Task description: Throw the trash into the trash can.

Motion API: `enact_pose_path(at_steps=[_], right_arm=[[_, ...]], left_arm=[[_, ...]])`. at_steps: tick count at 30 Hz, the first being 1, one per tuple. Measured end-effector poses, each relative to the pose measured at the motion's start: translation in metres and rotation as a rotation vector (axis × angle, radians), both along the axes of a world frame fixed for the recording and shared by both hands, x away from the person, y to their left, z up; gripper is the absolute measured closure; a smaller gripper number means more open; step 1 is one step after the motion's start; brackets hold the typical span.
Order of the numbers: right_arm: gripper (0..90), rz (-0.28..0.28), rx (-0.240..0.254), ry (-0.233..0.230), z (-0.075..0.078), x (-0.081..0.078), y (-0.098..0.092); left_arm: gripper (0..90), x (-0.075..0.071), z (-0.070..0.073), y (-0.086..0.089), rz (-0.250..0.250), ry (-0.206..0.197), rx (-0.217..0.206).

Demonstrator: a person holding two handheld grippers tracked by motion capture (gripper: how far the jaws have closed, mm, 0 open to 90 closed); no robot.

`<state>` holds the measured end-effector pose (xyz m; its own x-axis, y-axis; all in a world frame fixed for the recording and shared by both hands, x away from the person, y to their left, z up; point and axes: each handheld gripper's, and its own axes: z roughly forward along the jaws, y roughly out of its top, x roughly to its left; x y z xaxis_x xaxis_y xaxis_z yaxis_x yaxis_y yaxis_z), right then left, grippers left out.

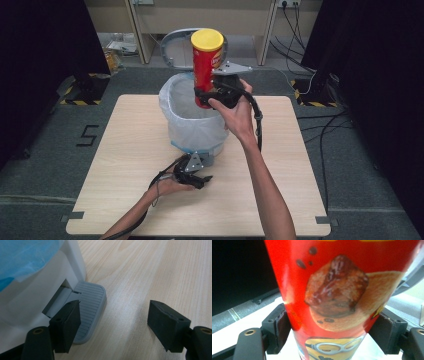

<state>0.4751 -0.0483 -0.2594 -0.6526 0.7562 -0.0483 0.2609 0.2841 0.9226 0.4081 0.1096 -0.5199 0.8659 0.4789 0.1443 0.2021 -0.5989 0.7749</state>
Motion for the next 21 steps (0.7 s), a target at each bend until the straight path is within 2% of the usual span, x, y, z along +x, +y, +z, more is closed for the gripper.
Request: enact_pose_path(at_steps=[11,21], right_arm=[[24.7,0.015,-0.037,0.026,-0.009,0.007,0.012],[24.6,0.03,-0.076,0.077,-0.021,0.013,0.02]], left_arm=[[25.9,0.0,0.0,0.0,0.0,-0.004,0.0],[26.0,0.0,0.0,0.0,0.0,0.0,-0.002]])
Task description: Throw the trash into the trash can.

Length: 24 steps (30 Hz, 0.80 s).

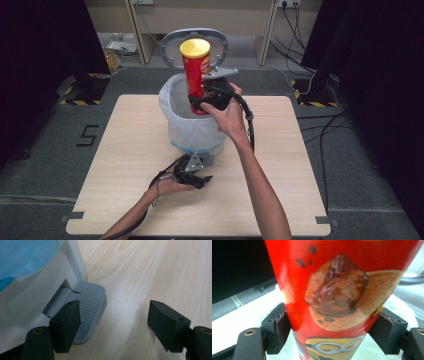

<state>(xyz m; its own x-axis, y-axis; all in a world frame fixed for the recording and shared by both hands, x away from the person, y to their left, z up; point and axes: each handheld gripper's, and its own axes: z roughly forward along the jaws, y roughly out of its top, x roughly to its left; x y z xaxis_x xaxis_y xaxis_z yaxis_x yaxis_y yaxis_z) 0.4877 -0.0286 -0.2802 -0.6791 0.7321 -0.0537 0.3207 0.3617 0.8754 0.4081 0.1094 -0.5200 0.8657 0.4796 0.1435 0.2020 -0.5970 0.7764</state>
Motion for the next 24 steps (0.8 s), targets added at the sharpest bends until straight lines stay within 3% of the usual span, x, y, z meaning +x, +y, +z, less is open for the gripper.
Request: enact_pose_path(at_steps=[3,4,11,14,16,19,24], right_arm=[[24.6,0.006,0.001,0.023,-0.004,0.001,0.0],[24.6,0.015,-0.005,0.05,-0.007,0.003,0.001],[24.2,0.022,-0.022,0.083,-0.014,0.006,0.0],[16.6,0.017,0.027,0.087,-0.013,0.006,-0.003],[15.3,-0.001,0.034,0.065,-0.009,0.004,-0.007],[15.5,-0.003,0.103,0.026,0.0,-0.001,-0.017],[15.5,-0.041,0.128,-0.003,0.005,-0.005,-0.035]], left_arm=[[26.0,0.0,0.0,0.0,0.0,-0.001,-0.001],[26.0,0.0,0.0,0.0,0.0,0.001,0.0],[26.0,0.0,0.0,0.0,-0.002,0.002,0.001],[26.0,0.0,0.0,0.0,-0.001,0.001,0.001],[26.1,0.0,0.0,0.0,-0.001,0.001,0.001],[26.2,0.0,0.0,0.0,-0.001,0.0,0.001],[26.1,0.0,0.0,0.0,0.0,-0.003,0.002]])
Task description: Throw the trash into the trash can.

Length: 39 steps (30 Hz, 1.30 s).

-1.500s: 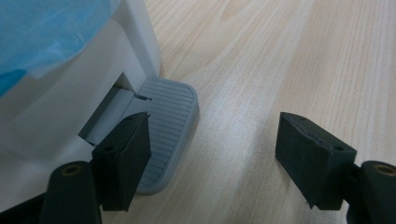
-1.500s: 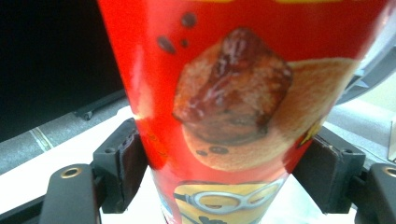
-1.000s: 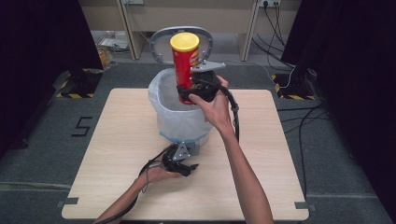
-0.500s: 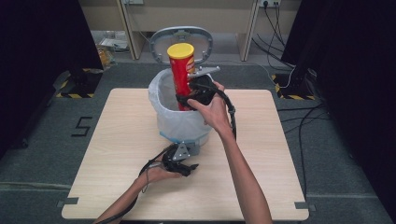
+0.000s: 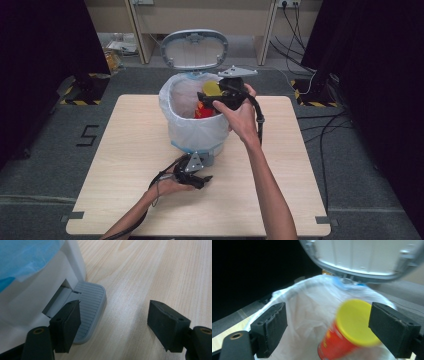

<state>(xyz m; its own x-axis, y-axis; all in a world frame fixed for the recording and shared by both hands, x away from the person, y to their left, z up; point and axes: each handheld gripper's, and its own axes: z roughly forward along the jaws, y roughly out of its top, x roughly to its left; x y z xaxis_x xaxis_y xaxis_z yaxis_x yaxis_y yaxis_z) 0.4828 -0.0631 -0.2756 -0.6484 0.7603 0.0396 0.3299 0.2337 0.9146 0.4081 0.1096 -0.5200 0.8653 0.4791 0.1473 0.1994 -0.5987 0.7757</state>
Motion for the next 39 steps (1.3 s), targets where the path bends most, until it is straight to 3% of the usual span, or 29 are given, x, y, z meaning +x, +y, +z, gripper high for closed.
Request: enact_pose_path(at_steps=[23,29,39], right_arm=[[18.5,-0.12,0.02,-0.034,-0.011,-0.018,-0.083],[18.5,-0.158,-0.022,-0.038,-0.021,-0.028,-0.102],[18.3,-0.175,-0.045,-0.03,-0.04,-0.042,-0.12]], left_arm=[[26.2,0.0,0.0,0.0,0.0,0.003,-0.001],[26.2,0.0,0.0,0.0,0.001,0.0,-0.002],[26.2,0.0,0.0,0.0,0.001,0.0,-0.002]])
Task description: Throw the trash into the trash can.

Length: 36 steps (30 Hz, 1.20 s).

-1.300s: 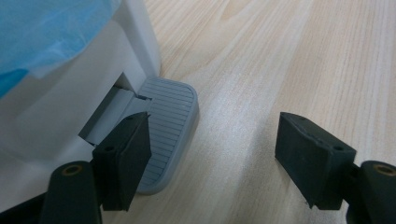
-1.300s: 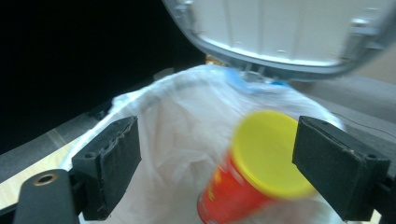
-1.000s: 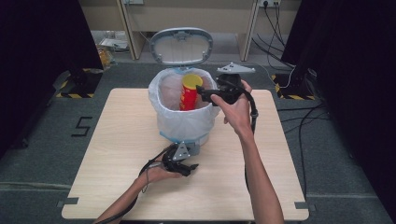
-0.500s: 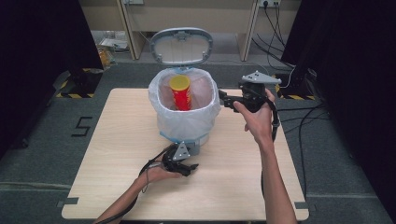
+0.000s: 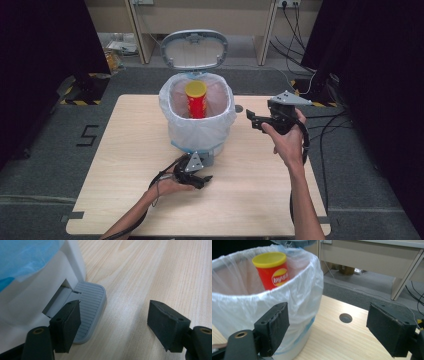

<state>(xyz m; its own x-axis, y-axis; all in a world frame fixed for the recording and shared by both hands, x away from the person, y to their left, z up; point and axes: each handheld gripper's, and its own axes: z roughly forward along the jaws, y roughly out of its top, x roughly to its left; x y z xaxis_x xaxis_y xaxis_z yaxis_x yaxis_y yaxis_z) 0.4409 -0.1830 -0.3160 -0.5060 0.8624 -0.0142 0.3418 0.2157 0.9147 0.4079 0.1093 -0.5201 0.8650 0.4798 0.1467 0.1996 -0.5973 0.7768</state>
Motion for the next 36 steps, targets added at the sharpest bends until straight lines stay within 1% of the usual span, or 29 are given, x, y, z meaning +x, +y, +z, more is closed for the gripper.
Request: enact_pose_path(at_steps=[1,2,4,5,6,7,11,14,19,20,21,22,24,25,27,30,36], right_arm=[[18.3,0.0,0.0,0.0,0.0,0.0,0.0],[18.3,0.001,0.003,0.004,-0.005,-0.003,-0.002],[18.3,0.001,-0.002,0.006,-0.006,-0.003,-0.003],[18.3,0.001,-0.013,0.008,-0.012,-0.007,-0.004],[18.3,0.001,-0.013,0.008,-0.012,-0.007,-0.004],[18.3,0.005,-0.014,0.011,-0.017,-0.009,-0.005],[18.3,0.012,-0.028,0.02,-0.028,-0.014,-0.006],[18.3,0.015,-0.033,0.033,-0.04,-0.019,-0.007],[18.3,0.014,-0.042,0.043,-0.057,-0.027,-0.009],[18.3,0.013,-0.045,0.044,-0.06,-0.029,-0.01],[18.3,0.013,-0.045,0.044,-0.06,-0.029,-0.01],[18.3,0.014,-0.056,0.043,-0.068,-0.033,-0.01],[18.3,0.011,-0.06,0.05,-0.07,-0.035,-0.01],[18.3,0.019,-0.075,0.055,-0.078,-0.04,-0.01],[18.3,0.02,-0.079,0.057,-0.081,-0.042,-0.01],[18.3,0.023,-0.102,0.069,-0.094,-0.05,-0.01],[18.2,0.029,-0.09,0.085,-0.112,-0.059,-0.01]], left_arm=[[26.1,0.0,0.0,0.0,0.0,0.0,0.0],[26.0,0.0,0.0,0.0,0.0,-0.001,0.0],[26.1,0.0,0.0,0.0,0.002,0.001,-0.004],[26.1,0.0,0.0,0.0,0.001,0.001,-0.003],[26.1,0.0,0.0,0.0,0.001,0.001,-0.003],[26.0,0.0,0.0,0.0,0.002,0.0,-0.003],[26.2,0.0,0.0,0.0,0.001,0.001,-0.004],[26.1,0.0,0.0,0.0,0.001,0.001,-0.004],[26.1,0.0,0.0,0.0,0.0,-0.001,-0.006],[26.2,0.0,0.0,0.0,0.0,-0.001,-0.006],[26.2,0.0,0.0,0.0,0.0,-0.001,-0.006],[26.1,0.0,0.0,0.0,-0.001,-0.002,-0.005],[26.0,0.0,0.0,0.0,-0.001,-0.002,-0.005],[26.1,0.0,0.0,0.0,-0.004,0.001,-0.004],[26.2,0.0,0.0,0.0,-0.004,0.002,-0.004],[26.1,0.0,0.0,0.0,-0.003,-0.002,-0.006],[26.1,0.0,0.0,0.0,-0.002,-0.002,-0.006]])
